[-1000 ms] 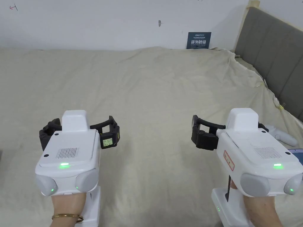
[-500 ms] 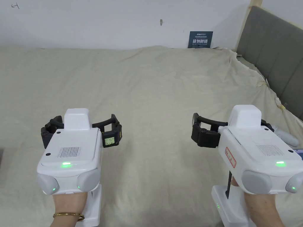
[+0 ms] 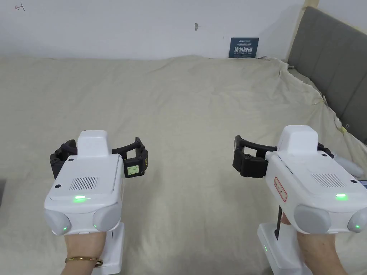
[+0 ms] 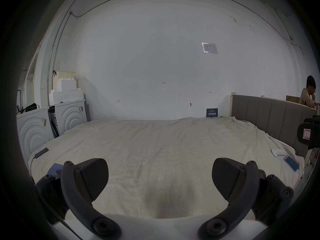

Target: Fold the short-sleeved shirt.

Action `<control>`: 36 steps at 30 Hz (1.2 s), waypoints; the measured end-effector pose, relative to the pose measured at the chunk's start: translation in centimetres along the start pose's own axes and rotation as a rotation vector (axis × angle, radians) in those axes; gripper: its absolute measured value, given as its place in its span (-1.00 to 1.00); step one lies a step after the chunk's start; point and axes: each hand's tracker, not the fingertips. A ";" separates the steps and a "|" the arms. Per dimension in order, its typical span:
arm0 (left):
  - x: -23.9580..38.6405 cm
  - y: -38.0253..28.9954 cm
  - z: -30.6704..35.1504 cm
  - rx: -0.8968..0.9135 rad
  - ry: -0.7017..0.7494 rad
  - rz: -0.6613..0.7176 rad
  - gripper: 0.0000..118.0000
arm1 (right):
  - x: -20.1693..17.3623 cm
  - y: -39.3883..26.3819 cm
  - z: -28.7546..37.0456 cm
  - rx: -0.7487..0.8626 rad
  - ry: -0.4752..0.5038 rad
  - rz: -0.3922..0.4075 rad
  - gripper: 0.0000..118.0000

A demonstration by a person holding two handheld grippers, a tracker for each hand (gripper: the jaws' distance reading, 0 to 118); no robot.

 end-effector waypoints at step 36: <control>0.0 -0.4 0.1 0.000 -0.004 -0.016 1.00 | -0.6 -0.3 0.1 0.002 0.013 0.005 1.00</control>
